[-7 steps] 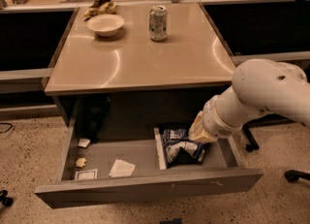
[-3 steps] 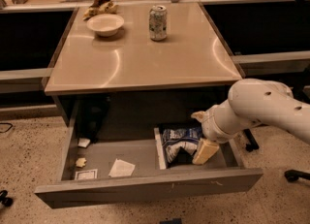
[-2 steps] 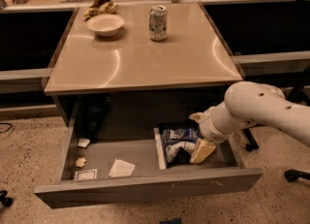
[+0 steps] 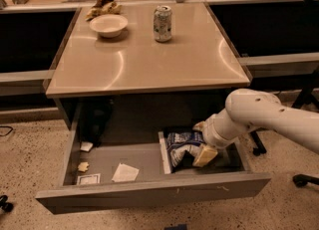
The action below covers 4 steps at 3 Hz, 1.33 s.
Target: Pick blue chip bag from top drawer and place on counter
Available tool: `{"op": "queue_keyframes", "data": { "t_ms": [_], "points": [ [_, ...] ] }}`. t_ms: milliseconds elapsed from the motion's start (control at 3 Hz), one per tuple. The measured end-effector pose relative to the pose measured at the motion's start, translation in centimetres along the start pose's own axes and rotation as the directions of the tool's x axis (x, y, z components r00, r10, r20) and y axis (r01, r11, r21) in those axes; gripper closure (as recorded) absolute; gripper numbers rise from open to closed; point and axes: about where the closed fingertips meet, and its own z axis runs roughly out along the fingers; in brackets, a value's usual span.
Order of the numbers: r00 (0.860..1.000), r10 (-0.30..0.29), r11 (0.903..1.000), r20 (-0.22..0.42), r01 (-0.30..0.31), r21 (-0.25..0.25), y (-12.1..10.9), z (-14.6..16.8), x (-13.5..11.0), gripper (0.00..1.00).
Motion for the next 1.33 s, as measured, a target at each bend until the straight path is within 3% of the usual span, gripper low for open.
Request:
{"op": "queue_keyframes", "data": {
  "t_ms": [333,1000,1333],
  "points": [
    [1.0,-0.004,1.0,-0.002,0.004,-0.004,0.4,-0.3,-0.3,0.56],
    [1.0,-0.01,0.9994,0.012,0.01,-0.033,1.7,-6.7,-4.1,1.0],
    [1.0,-0.002,0.9997,0.009,0.002,-0.024,1.1,-11.1,-6.0,1.0]
  ]
}}
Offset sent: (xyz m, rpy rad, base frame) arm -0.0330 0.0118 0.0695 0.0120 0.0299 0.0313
